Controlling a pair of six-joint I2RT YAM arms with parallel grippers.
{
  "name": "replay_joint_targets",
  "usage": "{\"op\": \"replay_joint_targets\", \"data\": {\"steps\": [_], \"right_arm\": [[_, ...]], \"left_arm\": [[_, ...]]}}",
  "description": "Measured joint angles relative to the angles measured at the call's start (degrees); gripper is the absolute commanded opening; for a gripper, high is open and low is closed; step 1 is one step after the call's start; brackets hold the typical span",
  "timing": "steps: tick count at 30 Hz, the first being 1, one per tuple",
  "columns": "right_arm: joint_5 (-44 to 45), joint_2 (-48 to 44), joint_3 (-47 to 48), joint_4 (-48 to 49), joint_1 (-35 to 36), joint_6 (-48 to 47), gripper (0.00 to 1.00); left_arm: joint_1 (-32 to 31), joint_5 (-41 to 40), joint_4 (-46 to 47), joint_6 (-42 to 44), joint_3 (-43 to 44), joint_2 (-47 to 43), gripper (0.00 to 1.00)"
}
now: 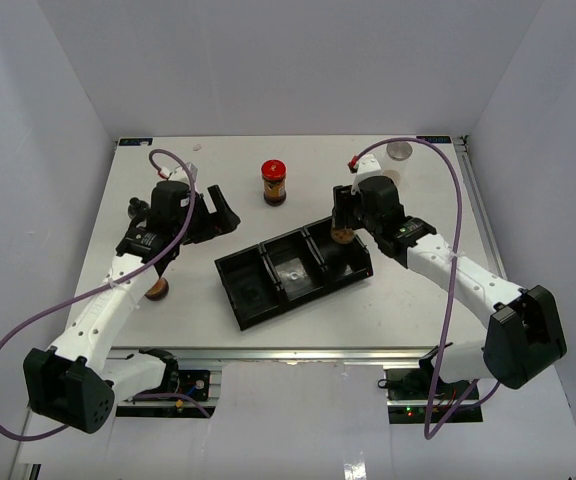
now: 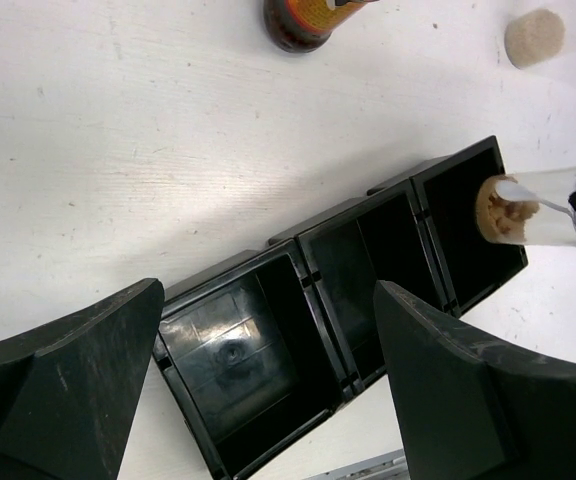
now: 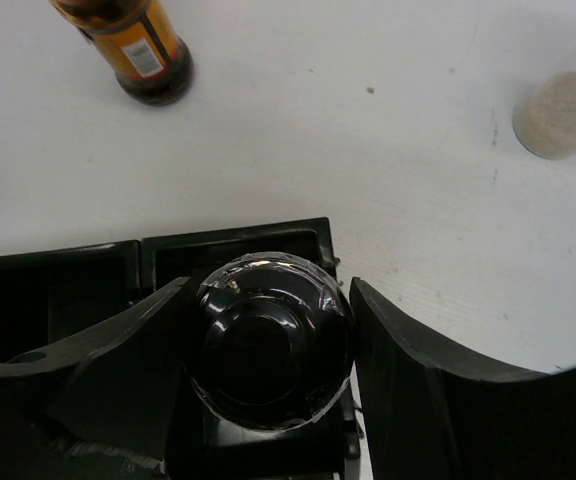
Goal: Organize the condiment bottles
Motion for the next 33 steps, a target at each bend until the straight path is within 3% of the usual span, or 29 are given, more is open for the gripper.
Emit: {"op": "replay_joint_targets", "data": {"steps": [7,17,23,26,30,33], "right_arm": [[-2.54,-0.61,-7.33,7.10,0.83,0.22,0.08],[-3.35,2.40,-7.63,14.33,1.29,-0.17,0.09],[-3.81,7.68,-7.63,15.37,1.44,-0.61,0.14],[-3.81,8.79,-7.63,15.56,1.49,-0.78,0.24],[-3.55,8.83,-8.18,17.28,1.75,-1.12,0.53],[-3.28,8.83,-8.90,18.32,1.96,-1.41,0.64]], "left_arm": [[0.78,1.78,-0.06,0.23,0.79,0.15,0.97],[3.03,-0.63,-0.16,-0.10,1.46,0.28,0.96],[7.57,-3.94,-1.54,-0.39,3.04,1.99,0.95],[11.03,-4.71,-1.76,-0.69,3.36,2.98,0.95],[15.84,-5.35,-2.05,-0.91,3.37,4.24,0.95],[20.07,-4.88,-1.68,-0.96,3.31,5.18,0.94]]}}
